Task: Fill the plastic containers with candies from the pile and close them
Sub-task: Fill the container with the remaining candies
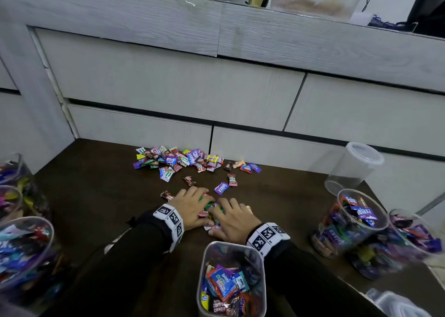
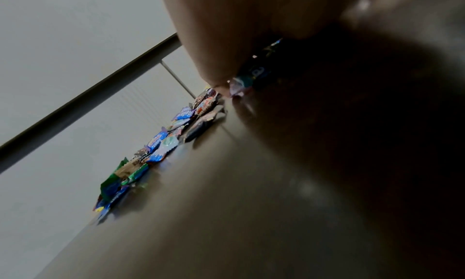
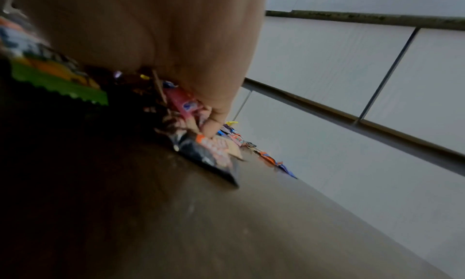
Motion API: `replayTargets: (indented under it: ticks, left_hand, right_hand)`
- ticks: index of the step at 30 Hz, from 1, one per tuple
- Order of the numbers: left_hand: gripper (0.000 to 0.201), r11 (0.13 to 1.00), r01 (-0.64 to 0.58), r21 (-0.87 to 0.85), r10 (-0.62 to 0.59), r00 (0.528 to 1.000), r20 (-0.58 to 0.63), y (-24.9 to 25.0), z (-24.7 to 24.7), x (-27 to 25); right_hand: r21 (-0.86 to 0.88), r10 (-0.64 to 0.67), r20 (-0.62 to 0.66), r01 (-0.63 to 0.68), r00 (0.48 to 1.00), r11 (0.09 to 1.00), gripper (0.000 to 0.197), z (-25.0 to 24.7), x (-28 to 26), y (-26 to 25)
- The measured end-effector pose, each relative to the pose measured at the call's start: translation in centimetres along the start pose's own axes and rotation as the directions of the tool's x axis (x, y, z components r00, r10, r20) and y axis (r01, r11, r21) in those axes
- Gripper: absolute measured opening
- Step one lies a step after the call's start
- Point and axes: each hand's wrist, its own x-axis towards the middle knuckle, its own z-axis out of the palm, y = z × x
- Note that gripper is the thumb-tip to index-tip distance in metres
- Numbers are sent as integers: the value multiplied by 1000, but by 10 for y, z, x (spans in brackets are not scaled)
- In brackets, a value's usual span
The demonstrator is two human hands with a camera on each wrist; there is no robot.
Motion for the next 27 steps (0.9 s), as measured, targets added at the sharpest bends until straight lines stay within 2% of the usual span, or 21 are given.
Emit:
replayTargets:
  ticks: [3,7,12,15,18,22,24,27]
  left_hand:
    - [57,999,6,-52,-9,999,-41,5,-2,-3]
    - [48,995,44,-94,-40,998,41,8,-7,-3]
    - [45,987,106,-121,-92,989,116,17,-14,-6]
    - [40,976,161,-147,-142,980,137,22,-20,-10]
    - [32,947,204,-250,-176,976,129,22,-26,-16]
    - [16,814,237,-530,-268,963,19,20,-40,-28]
    - [17,757,236,-609,-325,945,-38,20,-49,-35]
    - [16,732,193,-654,-346,931,-113,23,-65,-43]
  right_hand:
    - [63,43,32,-45,999,997,56,-5,1,-3]
    - [174,95,136,-119,986,977,49,-14,2,-6]
    - [290,158,178,-205,971,935,42,-23,-2,-4]
    - [304,232,157,-271,960,913,34,-28,-8,3]
    - [404,310,117,-330,944,853,31,-32,-20,11]
    - [523,376,-4,-318,927,790,26,-43,-42,16]
    - [563,401,-62,-299,914,770,22,-53,-53,19]
    - [589,402,-107,-268,909,763,18,-71,-69,21]
